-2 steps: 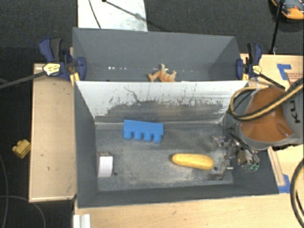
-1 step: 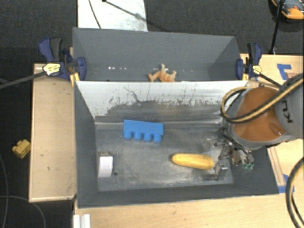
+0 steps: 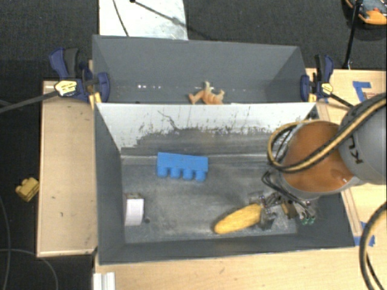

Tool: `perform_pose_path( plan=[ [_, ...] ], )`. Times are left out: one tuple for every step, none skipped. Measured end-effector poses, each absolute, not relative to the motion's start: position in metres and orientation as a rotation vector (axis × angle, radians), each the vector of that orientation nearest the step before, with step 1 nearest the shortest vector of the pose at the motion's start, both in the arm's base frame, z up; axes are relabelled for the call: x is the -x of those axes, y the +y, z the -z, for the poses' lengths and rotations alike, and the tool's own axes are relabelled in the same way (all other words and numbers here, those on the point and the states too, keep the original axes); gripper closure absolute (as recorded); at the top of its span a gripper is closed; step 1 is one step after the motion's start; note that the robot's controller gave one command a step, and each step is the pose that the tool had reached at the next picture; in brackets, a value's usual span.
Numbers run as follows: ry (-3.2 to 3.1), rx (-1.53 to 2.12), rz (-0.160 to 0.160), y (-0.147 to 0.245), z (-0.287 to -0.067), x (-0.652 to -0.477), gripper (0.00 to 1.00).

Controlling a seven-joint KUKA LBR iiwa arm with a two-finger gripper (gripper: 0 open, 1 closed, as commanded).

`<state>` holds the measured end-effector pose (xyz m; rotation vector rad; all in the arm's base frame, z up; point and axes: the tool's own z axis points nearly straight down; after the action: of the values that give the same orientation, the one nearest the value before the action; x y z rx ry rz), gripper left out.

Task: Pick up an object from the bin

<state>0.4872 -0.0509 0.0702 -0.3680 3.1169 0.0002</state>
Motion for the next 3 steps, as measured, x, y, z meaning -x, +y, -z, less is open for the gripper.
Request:
perform_pose_path(
  plan=[
    [3.117, 0.37, 0.0, -0.051, -0.07, -0.487, 1.0],
    [3.115, 0.389, 0.0, -0.044, -0.156, -0.5, 1.0],
    [3.115, 0.39, 0.0, -0.044, -0.156, -0.5, 1.0]
  ],
)
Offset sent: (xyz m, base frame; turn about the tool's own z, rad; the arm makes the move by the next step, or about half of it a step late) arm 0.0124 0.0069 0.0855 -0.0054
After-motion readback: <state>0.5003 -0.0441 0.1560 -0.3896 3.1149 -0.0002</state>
